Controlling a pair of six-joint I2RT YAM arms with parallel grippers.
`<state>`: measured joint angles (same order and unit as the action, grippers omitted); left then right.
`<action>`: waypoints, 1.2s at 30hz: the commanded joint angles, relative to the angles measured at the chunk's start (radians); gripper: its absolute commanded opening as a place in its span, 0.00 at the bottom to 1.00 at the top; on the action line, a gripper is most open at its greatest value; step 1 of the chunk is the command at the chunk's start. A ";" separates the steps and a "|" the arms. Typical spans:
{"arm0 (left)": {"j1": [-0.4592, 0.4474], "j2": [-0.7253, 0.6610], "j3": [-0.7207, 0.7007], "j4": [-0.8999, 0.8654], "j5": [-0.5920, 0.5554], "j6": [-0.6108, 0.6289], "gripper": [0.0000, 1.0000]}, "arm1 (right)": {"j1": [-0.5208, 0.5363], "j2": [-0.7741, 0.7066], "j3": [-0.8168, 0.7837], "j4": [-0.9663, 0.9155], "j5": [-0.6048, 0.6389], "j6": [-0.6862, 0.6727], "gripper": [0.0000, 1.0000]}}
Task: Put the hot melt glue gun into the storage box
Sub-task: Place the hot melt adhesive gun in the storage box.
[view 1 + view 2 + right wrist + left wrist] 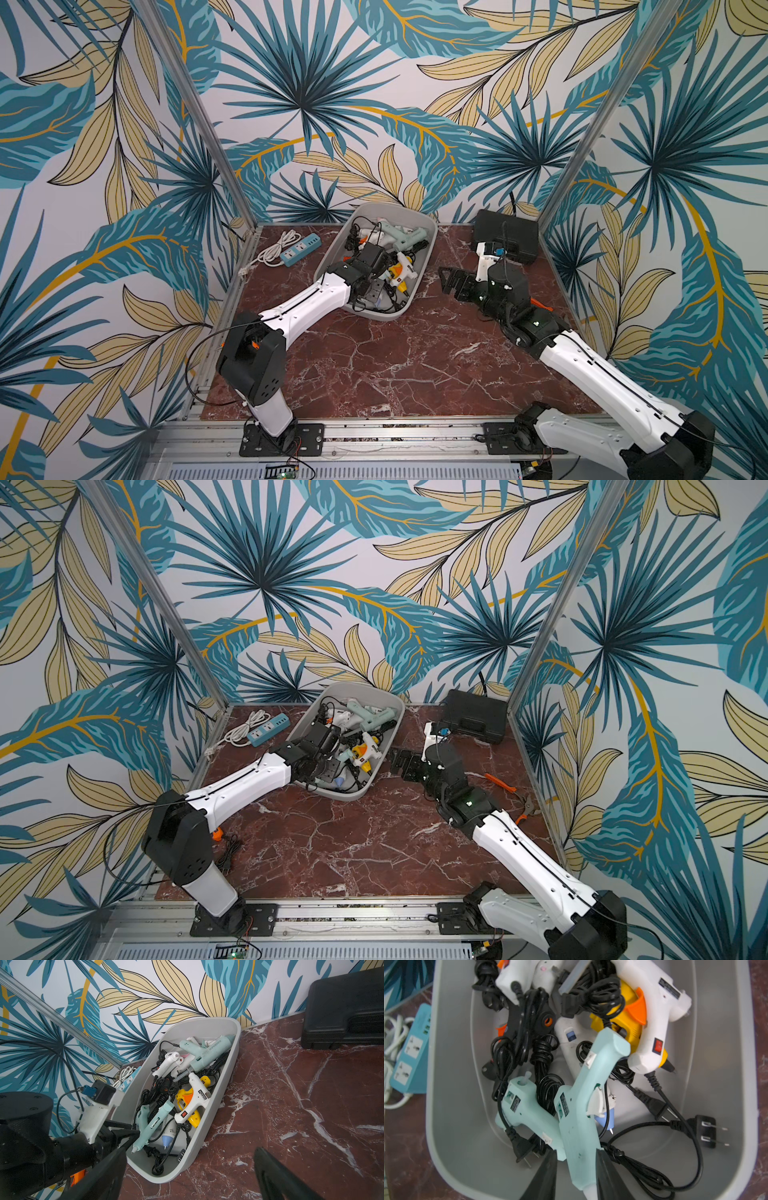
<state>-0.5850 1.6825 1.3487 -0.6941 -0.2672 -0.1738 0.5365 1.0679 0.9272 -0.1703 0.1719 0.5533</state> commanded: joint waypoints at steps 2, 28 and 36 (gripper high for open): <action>0.007 -0.043 0.000 -0.054 -0.055 -0.094 0.33 | 0.001 0.006 -0.019 0.008 0.008 0.009 1.00; -0.010 0.069 -0.031 0.012 0.167 -0.171 0.14 | 0.001 0.007 -0.021 0.002 0.018 0.005 0.99; -0.008 0.085 -0.037 0.049 0.172 -0.181 0.14 | 0.001 0.013 -0.016 0.005 0.016 0.002 1.00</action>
<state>-0.5922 1.7515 1.3155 -0.6861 -0.1085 -0.3424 0.5365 1.0832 0.9272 -0.1699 0.1757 0.5529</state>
